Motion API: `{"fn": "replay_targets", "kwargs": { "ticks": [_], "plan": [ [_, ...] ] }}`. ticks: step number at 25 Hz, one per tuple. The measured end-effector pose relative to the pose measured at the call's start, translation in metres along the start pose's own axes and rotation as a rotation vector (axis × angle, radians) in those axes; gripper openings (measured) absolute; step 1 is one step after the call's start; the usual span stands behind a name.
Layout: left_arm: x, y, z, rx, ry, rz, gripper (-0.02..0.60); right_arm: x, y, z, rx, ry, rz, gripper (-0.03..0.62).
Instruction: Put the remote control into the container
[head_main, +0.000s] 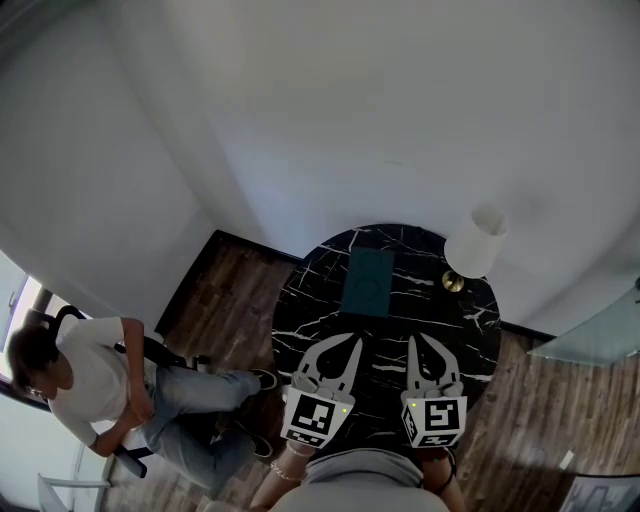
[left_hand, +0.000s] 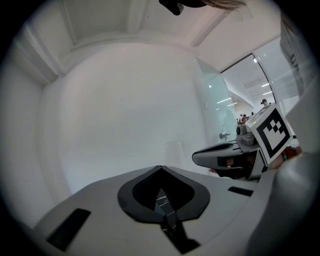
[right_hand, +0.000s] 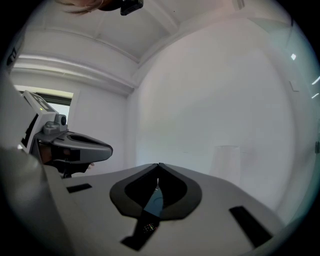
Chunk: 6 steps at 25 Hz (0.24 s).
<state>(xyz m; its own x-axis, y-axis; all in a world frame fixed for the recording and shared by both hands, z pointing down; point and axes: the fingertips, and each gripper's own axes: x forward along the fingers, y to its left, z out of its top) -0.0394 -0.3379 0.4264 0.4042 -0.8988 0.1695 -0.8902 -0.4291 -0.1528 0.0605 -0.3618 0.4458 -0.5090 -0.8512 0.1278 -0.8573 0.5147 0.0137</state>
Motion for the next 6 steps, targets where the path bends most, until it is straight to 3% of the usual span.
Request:
{"fn": "replay_targets", "kwargs": {
  "ticks": [6],
  "plan": [
    [-0.0094,-0.0024,-0.0042,0.002,0.005,0.018,0.006,-0.0072,0.0037,-0.0020,-0.004,0.001,0.002,0.012]
  ]
}}
